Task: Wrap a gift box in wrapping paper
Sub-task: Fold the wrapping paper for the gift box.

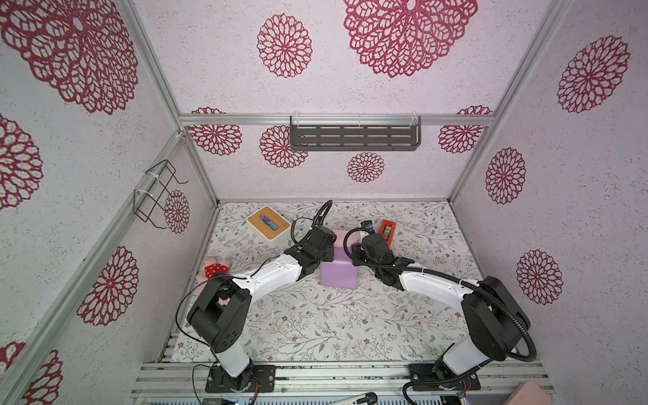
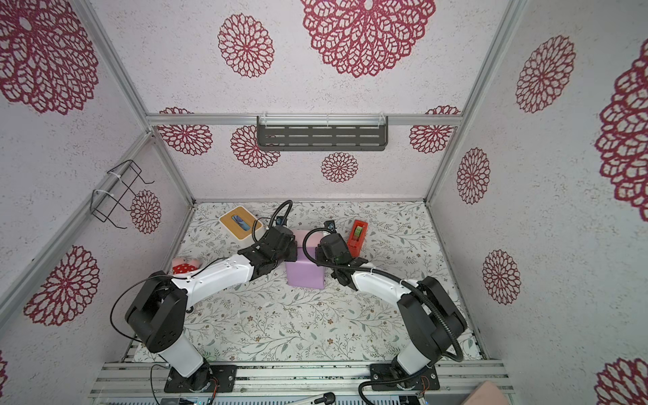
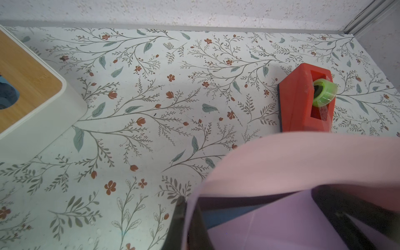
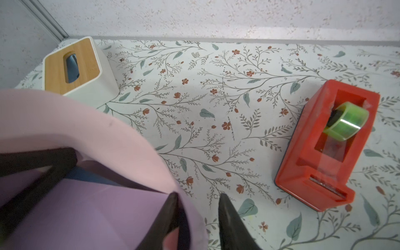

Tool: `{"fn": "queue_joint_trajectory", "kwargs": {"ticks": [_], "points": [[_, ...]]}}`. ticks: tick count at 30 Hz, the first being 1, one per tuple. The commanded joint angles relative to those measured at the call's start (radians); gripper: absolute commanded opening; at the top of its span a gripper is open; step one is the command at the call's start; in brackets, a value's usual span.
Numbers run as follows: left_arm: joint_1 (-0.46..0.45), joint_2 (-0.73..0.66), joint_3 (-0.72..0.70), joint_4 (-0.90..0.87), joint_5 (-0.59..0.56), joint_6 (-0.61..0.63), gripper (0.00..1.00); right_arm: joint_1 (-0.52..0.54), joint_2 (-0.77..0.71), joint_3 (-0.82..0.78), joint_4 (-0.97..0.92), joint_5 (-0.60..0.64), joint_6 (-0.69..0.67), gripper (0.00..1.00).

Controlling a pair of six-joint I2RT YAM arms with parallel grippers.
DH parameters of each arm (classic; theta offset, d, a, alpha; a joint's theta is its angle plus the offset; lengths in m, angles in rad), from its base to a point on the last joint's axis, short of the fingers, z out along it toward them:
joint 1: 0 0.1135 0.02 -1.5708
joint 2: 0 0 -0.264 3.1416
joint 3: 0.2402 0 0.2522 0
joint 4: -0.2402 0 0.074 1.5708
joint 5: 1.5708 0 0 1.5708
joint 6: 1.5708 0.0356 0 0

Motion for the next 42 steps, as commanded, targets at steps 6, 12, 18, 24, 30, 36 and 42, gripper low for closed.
{"fn": "queue_joint_trajectory", "kwargs": {"ticks": [6, 12, 18, 24, 30, 36, 42], "points": [[-0.014, 0.03, 0.038, -0.016, -0.035, -0.027, 0.0, 0.006, 0.014, 0.002, -0.002, 0.017, 0.017, 0.29], [-0.002, 0.019, 0.062, -0.021, -0.047, -0.019, 0.19, 0.006, 0.005, -0.012, 0.003, 0.016, 0.016, 0.28], [0.001, 0.037, 0.101, -0.036, -0.051, 0.0, 0.25, 0.006, 0.0, -0.02, 0.007, 0.013, 0.019, 0.27], [0.001, 0.049, 0.102, -0.041, -0.041, 0.003, 0.05, 0.006, 0.001, -0.015, 0.006, 0.012, 0.017, 0.27], [0.001, 0.044, 0.102, -0.038, -0.061, 0.004, 0.0, 0.005, 0.002, -0.001, -0.002, 0.012, 0.017, 0.31], [0.001, 0.029, 0.099, -0.04, -0.067, 0.013, 0.0, -0.002, -0.045, 0.022, -0.03, 0.028, 0.009, 0.46], [0.001, 0.023, 0.098, -0.04, -0.067, 0.019, 0.0, -0.001, -0.059, 0.049, -0.058, 0.016, 0.006, 0.42]]}}
